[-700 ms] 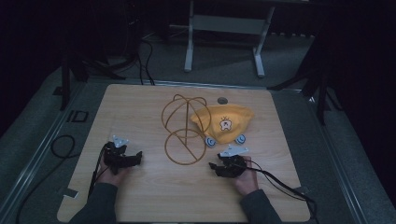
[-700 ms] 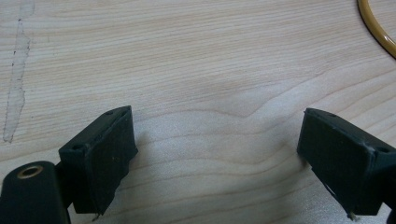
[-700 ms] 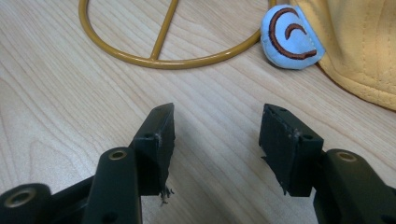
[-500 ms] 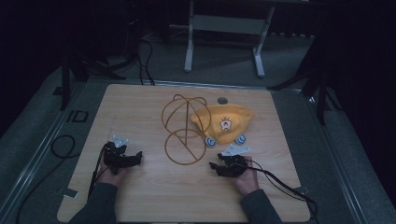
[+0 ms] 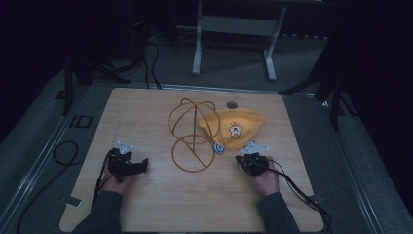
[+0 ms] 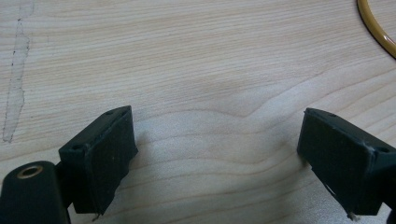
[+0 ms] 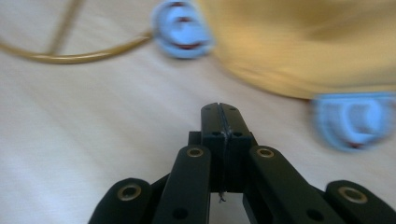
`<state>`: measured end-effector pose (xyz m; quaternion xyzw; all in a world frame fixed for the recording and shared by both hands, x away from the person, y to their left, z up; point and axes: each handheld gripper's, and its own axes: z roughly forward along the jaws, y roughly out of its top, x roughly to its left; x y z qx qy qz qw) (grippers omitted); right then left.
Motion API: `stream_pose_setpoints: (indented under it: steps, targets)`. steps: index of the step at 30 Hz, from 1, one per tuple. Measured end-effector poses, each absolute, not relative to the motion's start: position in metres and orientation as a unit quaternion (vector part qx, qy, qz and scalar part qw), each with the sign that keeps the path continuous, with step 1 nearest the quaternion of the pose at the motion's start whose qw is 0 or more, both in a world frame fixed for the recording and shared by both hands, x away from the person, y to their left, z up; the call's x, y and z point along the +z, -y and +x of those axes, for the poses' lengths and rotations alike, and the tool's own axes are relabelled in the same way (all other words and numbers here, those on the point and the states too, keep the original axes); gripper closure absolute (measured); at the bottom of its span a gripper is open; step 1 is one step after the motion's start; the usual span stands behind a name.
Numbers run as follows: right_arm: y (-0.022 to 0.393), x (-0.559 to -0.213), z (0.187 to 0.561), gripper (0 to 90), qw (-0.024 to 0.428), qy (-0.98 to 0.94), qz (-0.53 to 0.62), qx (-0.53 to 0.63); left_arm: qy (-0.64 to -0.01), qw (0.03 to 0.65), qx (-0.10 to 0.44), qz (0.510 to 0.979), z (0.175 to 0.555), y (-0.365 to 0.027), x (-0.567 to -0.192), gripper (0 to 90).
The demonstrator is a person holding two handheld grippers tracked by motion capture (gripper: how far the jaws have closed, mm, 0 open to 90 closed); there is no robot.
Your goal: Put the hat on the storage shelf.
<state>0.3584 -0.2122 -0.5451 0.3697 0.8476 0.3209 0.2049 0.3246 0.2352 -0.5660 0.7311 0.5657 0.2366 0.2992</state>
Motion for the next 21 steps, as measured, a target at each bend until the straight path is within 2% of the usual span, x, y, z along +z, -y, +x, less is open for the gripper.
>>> stream_pose_setpoints:
  steps: [6,10,21]
  targets:
    - [0.234,-0.534,0.385,90.0,0.239,-0.832,0.399,0.302,-0.566,0.3,0.236,0.73,0.325,-0.235,-0.566,11.5]
    - [0.249,-0.531,0.405,90.0,0.246,-0.817,0.427,0.3,-0.566,0.299,0.236,0.731,0.325,-0.235,-0.566,11.5]
    - [0.251,-0.546,0.411,89.7,0.226,-0.839,0.406,0.283,-0.566,0.3,0.236,0.731,0.325,-0.235,-0.566,11.5]
